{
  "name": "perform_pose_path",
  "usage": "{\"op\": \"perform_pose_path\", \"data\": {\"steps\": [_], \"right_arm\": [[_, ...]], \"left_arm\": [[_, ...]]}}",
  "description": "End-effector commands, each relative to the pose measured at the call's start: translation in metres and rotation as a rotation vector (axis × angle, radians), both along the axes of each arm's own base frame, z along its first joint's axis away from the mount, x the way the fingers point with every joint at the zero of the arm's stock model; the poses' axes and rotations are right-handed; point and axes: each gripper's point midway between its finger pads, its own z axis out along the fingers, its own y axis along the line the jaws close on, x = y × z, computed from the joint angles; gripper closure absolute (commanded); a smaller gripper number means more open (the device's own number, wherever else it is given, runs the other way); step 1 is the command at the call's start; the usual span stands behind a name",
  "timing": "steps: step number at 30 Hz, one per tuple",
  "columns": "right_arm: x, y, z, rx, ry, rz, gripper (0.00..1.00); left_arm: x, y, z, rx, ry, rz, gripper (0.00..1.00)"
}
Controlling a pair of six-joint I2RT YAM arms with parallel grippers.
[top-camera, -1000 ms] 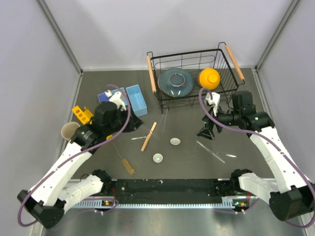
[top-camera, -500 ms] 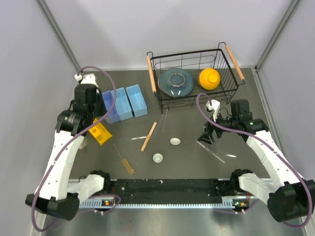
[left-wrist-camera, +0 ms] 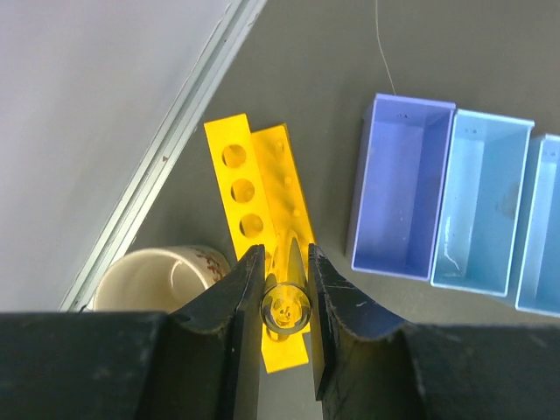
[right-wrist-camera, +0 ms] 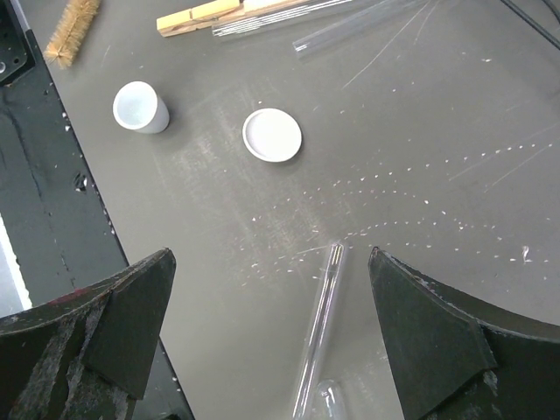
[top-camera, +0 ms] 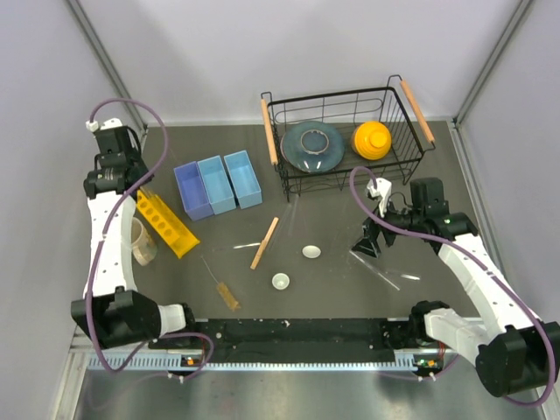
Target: Organize the chemistry lab equipment
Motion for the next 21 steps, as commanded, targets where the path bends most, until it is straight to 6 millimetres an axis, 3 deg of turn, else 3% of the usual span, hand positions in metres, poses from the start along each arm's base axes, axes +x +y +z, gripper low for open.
{"op": "perform_pose_path", "data": {"steps": [1,3,21], "right_arm": [[0.003,0.004,0.004,0.03,-0.023,0.017,0.07],[0.003,0.004,0.003,0.033,-0.014,0.017,0.07],[0.003,0.005,-0.002,0.031,0.014,0.022,0.07]], "left_arm": [[0.031,0.021,0.026,-0.014,-0.14,0.04,0.9],[0.037,0.031,0.029,-0.025,-0.157,0.067,0.91],[0.066,0.056,0.014,-0.005,-0.123,0.113,0.91]]}}
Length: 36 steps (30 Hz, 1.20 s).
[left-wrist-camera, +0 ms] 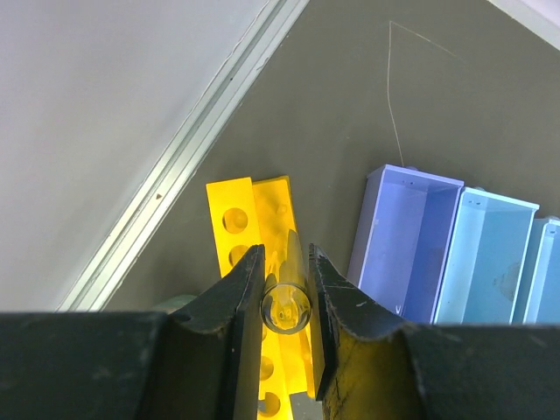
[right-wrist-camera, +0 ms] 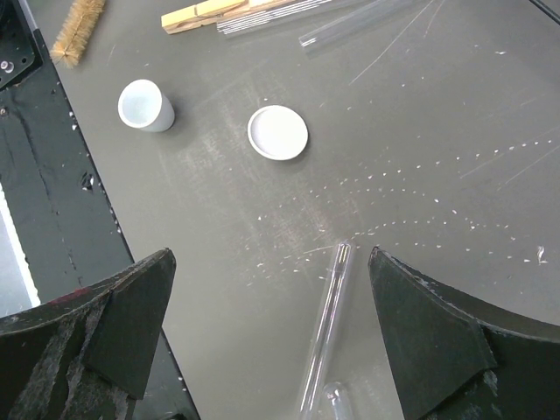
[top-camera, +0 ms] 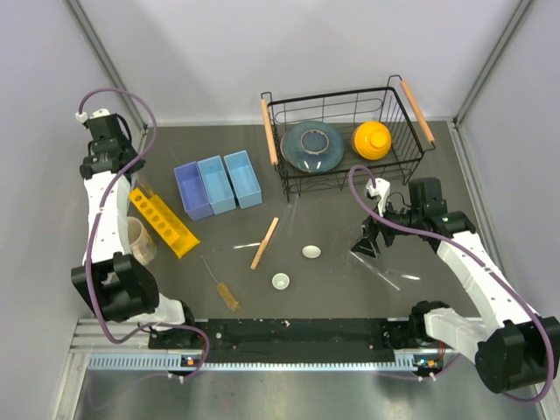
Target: Organize the chemistry lab equipment
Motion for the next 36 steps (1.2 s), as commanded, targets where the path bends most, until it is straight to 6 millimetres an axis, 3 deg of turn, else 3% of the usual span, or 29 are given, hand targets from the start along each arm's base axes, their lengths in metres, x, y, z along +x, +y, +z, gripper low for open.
{"op": "perform_pose_path", "data": {"steps": [1,20,36], "right_arm": [[0.004,0.003,0.002,0.023,-0.015,0.015,0.07],[0.003,0.003,0.001,0.023,-0.009,0.017,0.07],[0.003,0.003,0.0,0.022,-0.007,0.019,0.07]], "left_arm": [[0.017,0.013,0.023,0.037,-0.074,0.021,0.91],[0.023,0.021,0.021,0.063,-0.049,0.036,0.9],[0.034,0.02,-0.008,0.03,0.017,0.012,0.9]]}}
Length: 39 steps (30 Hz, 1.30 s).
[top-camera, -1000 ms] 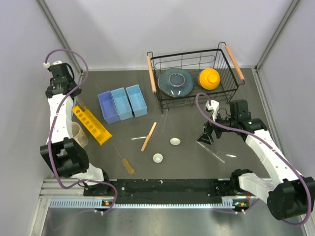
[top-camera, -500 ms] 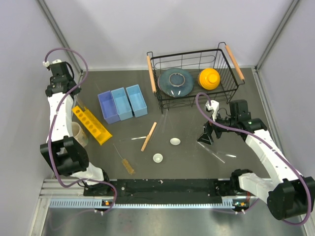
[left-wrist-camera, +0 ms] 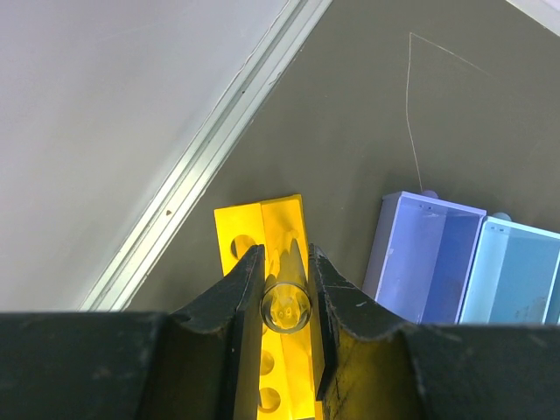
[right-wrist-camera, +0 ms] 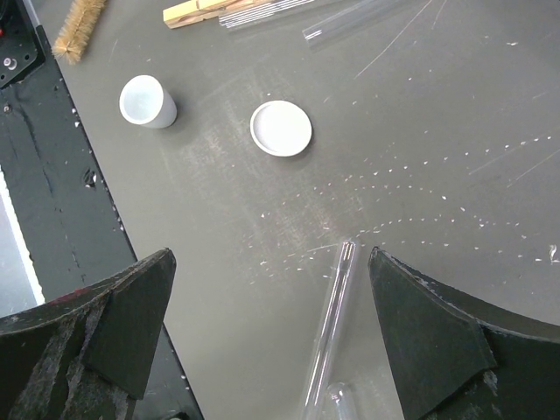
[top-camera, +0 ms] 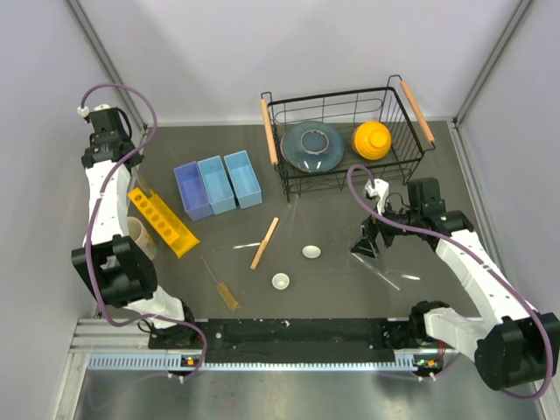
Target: Organize the chemistry lab equipment
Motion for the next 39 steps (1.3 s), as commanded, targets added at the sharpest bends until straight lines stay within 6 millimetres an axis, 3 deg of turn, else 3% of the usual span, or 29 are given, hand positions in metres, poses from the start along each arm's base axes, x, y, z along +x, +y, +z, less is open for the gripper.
{"op": "perform_pose_path", "data": {"steps": [1,5,13,18,30,39], "right_arm": [[0.004,0.003,0.005,0.023,-0.029,0.015,0.07],[0.004,0.003,0.005,0.023,-0.029,0.016,0.07],[0.003,0.003,0.004,0.023,-0.023,0.017,0.07],[0.003,0.003,0.004,0.022,-0.025,0.02,0.07],[0.003,0.003,0.003,0.022,-0.022,0.02,0.07],[0.003,0.003,0.004,0.024,-0.021,0.022,0.07]], "left_arm": [[0.009,0.003,0.003,0.001,-0.024,-0.008,0.9],[0.008,0.001,0.004,-0.007,-0.034,-0.013,0.9],[0.007,0.0,0.029,0.007,-0.113,-0.009,0.9],[0.005,0.001,0.031,0.012,-0.122,-0.003,0.9],[0.005,0.003,0.02,0.013,-0.098,0.001,0.89],[0.008,0.005,-0.012,-0.003,-0.024,-0.004,0.89]]}}
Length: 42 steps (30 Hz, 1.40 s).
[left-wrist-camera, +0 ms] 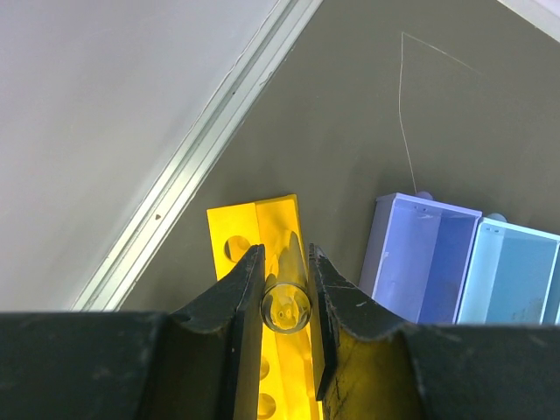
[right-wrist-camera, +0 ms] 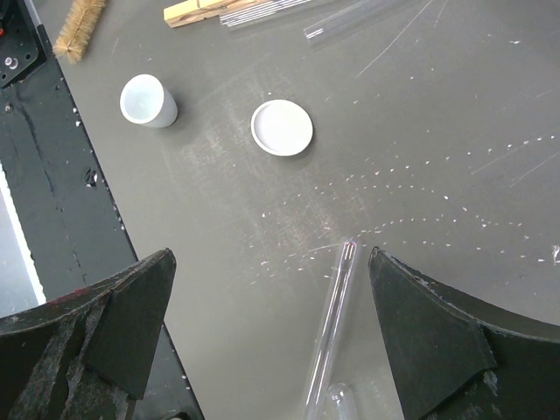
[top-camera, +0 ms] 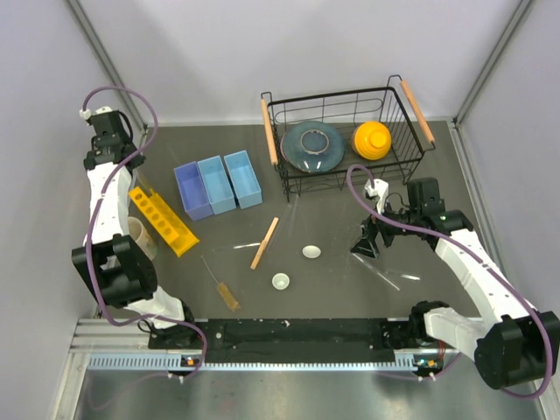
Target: Organize the chemistry lab equipment
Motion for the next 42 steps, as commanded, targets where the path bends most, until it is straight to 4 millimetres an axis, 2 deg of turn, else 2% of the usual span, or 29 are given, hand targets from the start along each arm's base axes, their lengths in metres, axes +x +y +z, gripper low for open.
{"op": "perform_pose_path", "data": {"steps": [1,14,16,21,24,26,30,31,33,34,36,39,40,42], "right_arm": [[0.003,0.003,0.006,0.025,-0.03,0.021,0.07],[0.002,0.003,0.005,0.022,-0.027,0.024,0.07],[0.003,0.002,0.005,0.021,-0.029,0.022,0.07],[0.004,0.002,0.004,0.018,-0.027,0.021,0.07],[0.003,0.002,0.003,0.015,-0.026,0.022,0.07],[0.003,0.002,0.003,0.013,-0.029,0.021,0.07],[0.003,0.001,0.003,0.009,-0.038,0.023,0.07],[0.003,0.0,0.003,0.007,-0.044,0.026,0.07],[0.003,-0.001,0.003,0.006,-0.053,0.027,0.07],[0.003,-0.002,0.005,0.005,-0.073,0.03,0.07],[0.003,-0.002,0.007,0.004,-0.096,0.036,0.07],[-0.001,-0.004,0.008,0.004,-0.136,0.057,0.07],[-0.002,-0.004,0.01,0.004,-0.16,0.067,0.07],[-0.003,-0.003,0.011,0.005,-0.171,0.08,0.07]], "left_arm": [[0.002,0.005,-0.014,0.005,0.013,0.006,0.89],[0.002,-0.005,-0.054,-0.043,0.064,-0.051,0.86],[0.001,-0.006,-0.055,-0.046,0.067,-0.051,0.82],[-0.004,-0.007,-0.051,-0.041,0.054,-0.045,0.63],[-0.007,-0.009,-0.04,-0.043,0.024,-0.045,0.5],[-0.008,-0.012,-0.031,-0.043,-0.001,-0.048,0.46],[-0.012,-0.016,-0.006,-0.047,-0.067,-0.05,0.32],[-0.016,-0.019,0.008,-0.046,-0.1,-0.056,0.26],[-0.02,-0.023,0.022,-0.048,-0.142,-0.06,0.2],[-0.026,-0.026,0.036,-0.043,-0.179,-0.062,0.16],[-0.032,-0.032,0.05,-0.052,-0.222,-0.072,0.12],[-0.052,-0.052,0.072,-0.078,-0.303,-0.131,0.06],[-0.055,-0.061,0.075,-0.098,-0.32,-0.166,0.01],[-0.072,-0.076,0.084,-0.114,-0.361,-0.209,0.01]]}}
